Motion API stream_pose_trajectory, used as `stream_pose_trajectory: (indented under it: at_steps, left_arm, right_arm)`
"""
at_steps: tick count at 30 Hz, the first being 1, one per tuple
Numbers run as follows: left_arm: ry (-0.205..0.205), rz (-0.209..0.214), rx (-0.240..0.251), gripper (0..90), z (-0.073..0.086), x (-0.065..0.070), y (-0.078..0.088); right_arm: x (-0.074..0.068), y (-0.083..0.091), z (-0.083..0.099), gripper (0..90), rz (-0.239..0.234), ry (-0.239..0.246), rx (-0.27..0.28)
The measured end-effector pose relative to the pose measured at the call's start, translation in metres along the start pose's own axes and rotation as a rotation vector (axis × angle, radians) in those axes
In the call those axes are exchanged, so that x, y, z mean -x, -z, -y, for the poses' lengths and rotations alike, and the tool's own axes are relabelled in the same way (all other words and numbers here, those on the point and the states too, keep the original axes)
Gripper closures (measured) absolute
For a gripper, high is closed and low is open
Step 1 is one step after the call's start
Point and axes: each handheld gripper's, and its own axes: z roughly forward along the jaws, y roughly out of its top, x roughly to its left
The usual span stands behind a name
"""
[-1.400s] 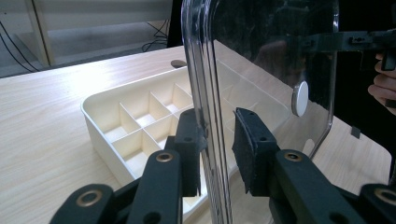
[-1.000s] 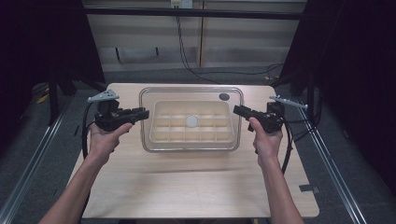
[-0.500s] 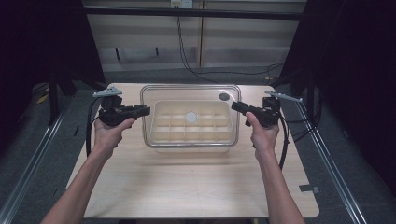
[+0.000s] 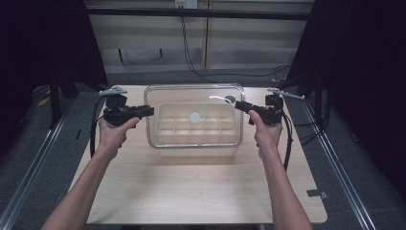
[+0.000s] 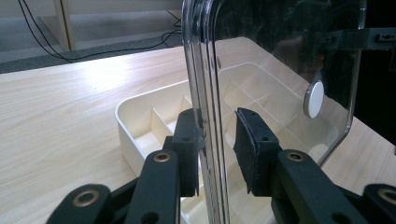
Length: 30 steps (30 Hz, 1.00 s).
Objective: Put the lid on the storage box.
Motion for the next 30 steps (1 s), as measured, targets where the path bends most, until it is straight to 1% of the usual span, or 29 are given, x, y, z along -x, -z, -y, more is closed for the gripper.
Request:
stream_pose_trajectory:
  at_steps: [2, 6, 7, 10, 11, 12, 13, 15, 17, 19, 23, 25, 26, 27, 30]
  left_arm:
    - [0.005, 0.0, 0.0, 70.5, -0.001, -0.001, -0.002]
    - [0.0, -0.005, -0.008, 70.2, -0.003, -0.004, -0.005]
    - [0.009, -0.001, -0.007, 70.1, -0.003, -0.005, -0.006]
    - [0.013, 0.003, -0.006, 69.7, -0.002, -0.009, -0.009]
    - [0.03, 0.002, -0.001, 69.6, -0.002, -0.009, -0.011]
    - [0.021, 0.0, -0.008, 69.5, -0.003, -0.011, -0.012]
    - [0.029, -0.005, -0.005, 69.1, -0.002, -0.011, -0.013]
    - [0.037, -0.003, -0.005, 68.8, -0.002, -0.013, -0.015]
    - [0.038, 0.002, -0.013, 68.7, -0.003, -0.016, -0.018]
    - [0.042, -0.002, -0.022, 68.1, -0.003, -0.018, -0.021]
    - [0.05, 0.0, -0.03, 67.1, -0.004, -0.021, -0.026]
    - [0.047, -0.006, -0.038, 66.6, -0.004, -0.022, -0.028]
    - [0.053, -0.007, -0.037, 66.3, -0.003, -0.022, -0.029]
    - [0.051, -0.005, -0.039, 66.2, -0.003, -0.022, -0.03]
    - [0.058, -0.008, -0.043, 65.9, -0.003, -0.024, -0.034]
  right_arm:
    - [0.001, -0.002, 0.0, 68.8, 0.002, -0.001, -0.001]
    - [0.004, -0.005, -0.002, 68.8, 0.004, 0.001, -0.015]
    - [0.005, -0.007, -0.002, 68.8, 0.005, 0.002, -0.018]
    - [0.009, -0.011, -0.002, 68.8, 0.005, -0.005, -0.026]
    - [0.01, -0.012, -0.002, 68.8, 0.005, -0.011, -0.031]
    - [0.011, -0.014, -0.003, 68.8, 0.007, -0.011, -0.036]
    - [0.012, -0.016, -0.003, 68.8, 0.009, -0.01, -0.038]
    - [0.014, -0.018, -0.003, 68.8, 0.011, -0.013, -0.044]
    - [0.016, -0.02, -0.003, 68.7, 0.013, -0.019, -0.049]
    - [0.019, -0.023, -0.003, 68.7, 0.015, -0.018, -0.053]
    - [0.022, -0.028, -0.004, 68.2, 0.025, -0.021, -0.072]
    - [0.024, -0.03, -0.005, 67.7, 0.031, -0.018, -0.084]
    - [0.024, -0.03, -0.005, 67.5, 0.037, -0.018, -0.09]
    - [0.024, -0.031, -0.005, 67.0, 0.041, -0.011, -0.093]
    - [0.027, -0.032, -0.005, 66.8, 0.05, -0.016, -0.097]
